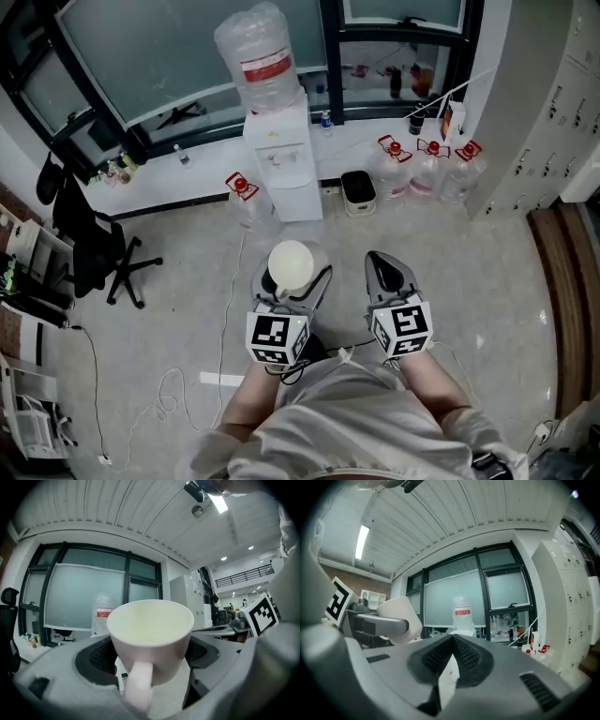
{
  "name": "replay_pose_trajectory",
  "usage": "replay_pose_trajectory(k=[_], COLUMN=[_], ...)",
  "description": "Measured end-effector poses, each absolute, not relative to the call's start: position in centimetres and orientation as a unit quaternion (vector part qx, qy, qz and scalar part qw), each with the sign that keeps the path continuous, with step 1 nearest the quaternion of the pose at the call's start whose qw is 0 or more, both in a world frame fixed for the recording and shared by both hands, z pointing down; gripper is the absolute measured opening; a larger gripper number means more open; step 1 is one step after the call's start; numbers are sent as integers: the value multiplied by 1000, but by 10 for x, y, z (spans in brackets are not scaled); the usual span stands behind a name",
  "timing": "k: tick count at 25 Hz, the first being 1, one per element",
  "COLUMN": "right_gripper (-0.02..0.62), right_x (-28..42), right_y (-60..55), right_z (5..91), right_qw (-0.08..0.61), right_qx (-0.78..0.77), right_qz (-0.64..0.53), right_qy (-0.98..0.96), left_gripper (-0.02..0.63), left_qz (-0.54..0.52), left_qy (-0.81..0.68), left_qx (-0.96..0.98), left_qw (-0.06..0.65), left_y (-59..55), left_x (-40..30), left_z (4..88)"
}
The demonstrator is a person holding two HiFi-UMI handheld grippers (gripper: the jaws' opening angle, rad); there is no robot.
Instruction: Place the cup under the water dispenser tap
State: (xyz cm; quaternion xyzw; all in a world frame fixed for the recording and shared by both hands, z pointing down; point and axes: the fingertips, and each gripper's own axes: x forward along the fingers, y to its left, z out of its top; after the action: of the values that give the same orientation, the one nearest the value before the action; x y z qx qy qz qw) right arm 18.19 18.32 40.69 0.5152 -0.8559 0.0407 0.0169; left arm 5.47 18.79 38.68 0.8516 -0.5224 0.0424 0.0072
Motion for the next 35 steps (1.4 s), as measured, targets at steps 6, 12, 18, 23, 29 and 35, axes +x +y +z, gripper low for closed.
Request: replay_pose_trajectory(k=[6,12,18,23,29,35], right_gripper=[28,28,28,28,28,29], right_x=[180,169,153,133,102,65], right_y=[182,173,145,108,50,-11], right_z=[413,423,435,442,453,453], right_qw=[15,20,32,43,62,85], right_qx=[513,508,503,503,509,520], right_qz=[54,65,82,91,106,107], right_qy=[-856,-859,-860,-859,-852,-843], left_gripper=[443,443,443,443,443,443], left_qz=[43,47,51,45,40,28], left_qy=[-527,-534,-537,-549,-553,-559], left_qx=[849,844,841,833,831,827], left_qw=[19,26,42,47,49,53], left_y=[185,176,151,114,50,-20], left_x=[51,38,21,-6,-45,-94], left_z=[391,400,412,418,421,420])
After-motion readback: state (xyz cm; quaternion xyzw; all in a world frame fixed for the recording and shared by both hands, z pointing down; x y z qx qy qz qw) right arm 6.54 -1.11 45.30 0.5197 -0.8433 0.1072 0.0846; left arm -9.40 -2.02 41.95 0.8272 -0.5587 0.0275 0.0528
